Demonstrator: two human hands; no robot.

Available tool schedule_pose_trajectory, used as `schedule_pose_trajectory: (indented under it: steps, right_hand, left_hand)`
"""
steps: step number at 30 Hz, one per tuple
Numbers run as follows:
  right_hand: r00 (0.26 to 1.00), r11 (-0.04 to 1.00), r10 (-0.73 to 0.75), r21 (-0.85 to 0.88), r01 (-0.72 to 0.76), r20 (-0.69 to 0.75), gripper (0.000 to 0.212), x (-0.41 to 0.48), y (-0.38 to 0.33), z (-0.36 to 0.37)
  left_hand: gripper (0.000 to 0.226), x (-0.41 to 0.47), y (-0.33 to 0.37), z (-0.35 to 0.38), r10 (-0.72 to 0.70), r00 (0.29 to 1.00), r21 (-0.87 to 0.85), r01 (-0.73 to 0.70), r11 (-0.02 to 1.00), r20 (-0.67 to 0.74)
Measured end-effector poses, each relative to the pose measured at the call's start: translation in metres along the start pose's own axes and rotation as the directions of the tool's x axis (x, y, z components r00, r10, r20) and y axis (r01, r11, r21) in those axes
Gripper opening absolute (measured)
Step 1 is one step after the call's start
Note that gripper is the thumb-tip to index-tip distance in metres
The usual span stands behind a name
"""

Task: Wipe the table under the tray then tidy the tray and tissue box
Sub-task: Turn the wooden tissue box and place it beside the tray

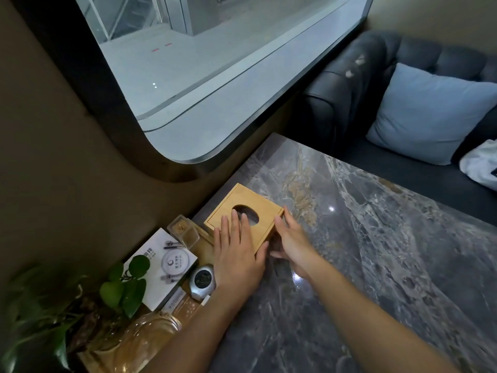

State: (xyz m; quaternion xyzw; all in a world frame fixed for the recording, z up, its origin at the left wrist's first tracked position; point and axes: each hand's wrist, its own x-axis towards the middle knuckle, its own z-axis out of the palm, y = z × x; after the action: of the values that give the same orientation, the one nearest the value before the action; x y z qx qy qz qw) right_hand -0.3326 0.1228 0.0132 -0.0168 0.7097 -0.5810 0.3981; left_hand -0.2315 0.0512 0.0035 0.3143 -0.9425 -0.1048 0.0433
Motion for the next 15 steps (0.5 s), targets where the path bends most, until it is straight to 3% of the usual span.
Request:
schedule_pose_trajectory:
  steps: [15]
  right_hand:
    - [0.998,0.986,-0.037,-0.161,0.045,0.051,0.056,0.034,-0.023,0.048]
  left_hand:
    - [0.065,0.029,-0.036,-0.011,-0.071,0.997,-0.050,0.069,0.996,-0.026]
